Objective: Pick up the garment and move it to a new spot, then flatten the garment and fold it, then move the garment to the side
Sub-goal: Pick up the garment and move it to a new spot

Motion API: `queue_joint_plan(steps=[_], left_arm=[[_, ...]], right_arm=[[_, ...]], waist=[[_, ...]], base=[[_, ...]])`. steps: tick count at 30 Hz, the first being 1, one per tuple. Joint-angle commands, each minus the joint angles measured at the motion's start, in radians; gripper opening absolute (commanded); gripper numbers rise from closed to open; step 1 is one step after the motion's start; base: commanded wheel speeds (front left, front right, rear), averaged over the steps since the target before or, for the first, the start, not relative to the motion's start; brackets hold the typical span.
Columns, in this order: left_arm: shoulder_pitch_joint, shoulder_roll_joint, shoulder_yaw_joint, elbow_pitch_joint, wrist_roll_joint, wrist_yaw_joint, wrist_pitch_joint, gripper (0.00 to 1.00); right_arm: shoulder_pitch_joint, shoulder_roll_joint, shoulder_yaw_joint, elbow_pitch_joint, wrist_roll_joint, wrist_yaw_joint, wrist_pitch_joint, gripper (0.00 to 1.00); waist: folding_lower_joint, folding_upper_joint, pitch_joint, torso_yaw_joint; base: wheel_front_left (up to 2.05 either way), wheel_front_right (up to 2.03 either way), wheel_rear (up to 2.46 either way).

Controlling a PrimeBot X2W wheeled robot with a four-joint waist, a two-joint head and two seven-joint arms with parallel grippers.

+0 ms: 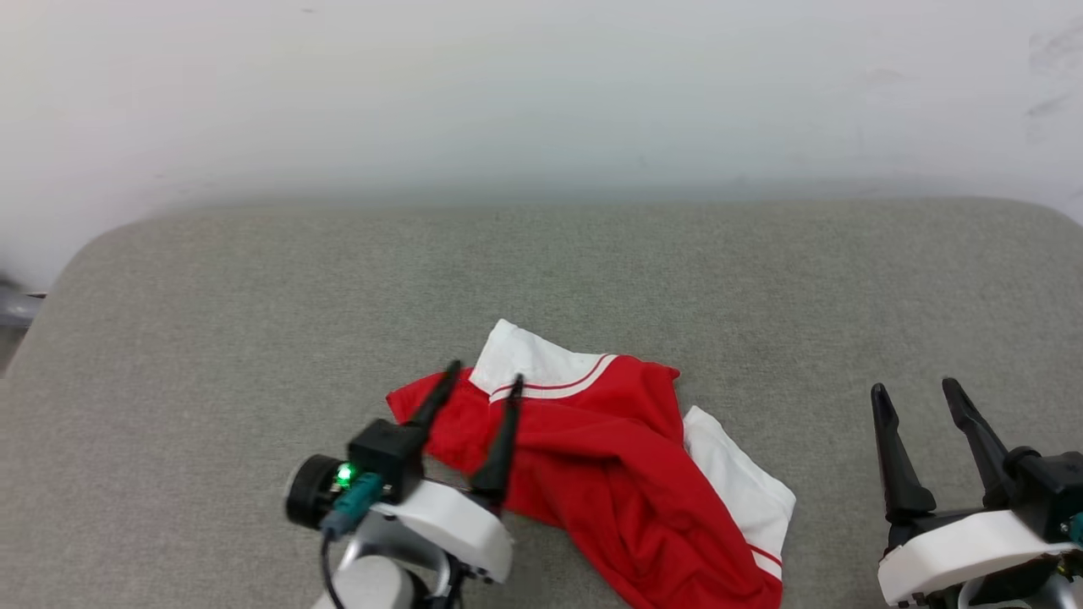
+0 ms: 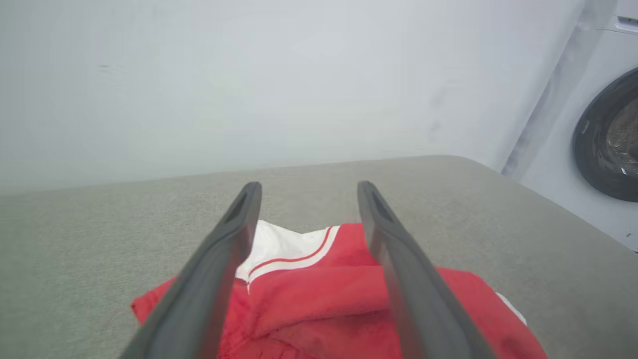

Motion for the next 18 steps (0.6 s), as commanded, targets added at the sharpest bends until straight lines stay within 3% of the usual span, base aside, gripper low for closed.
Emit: queue_joint_plan(steps=[1,11,18], left_arm=[[0.017,0.016,0.018,-0.011,-0.005,0.013,-0.007,1.0],[0.101,0.127,0.116,-0.058,-0.02,0.07,-0.017,1.0],[0.149,0.148,0.12,-0.087,-0.031,0.083,0.0,1.0]], right_arm=[[0.015,0.002,-0.002,-0.009,0.001,-0.001,0.003,1.0],[0.047,0.002,-0.008,-0.031,0.032,-0.001,0.022,1.0],[0.065,0.002,-0.011,-0.036,0.045,-0.001,0.025,1.0]], waist=[[0.0001,-0.0001,-0.013,0.014],[0.0001,-0.0001,-0.045,0.016],[0.0001,-0.0001,-0.058,0.01]], base=[[0.0,0.0,0.0],[0.0,0.0,0.0],[0.0,0.0,0.0]])
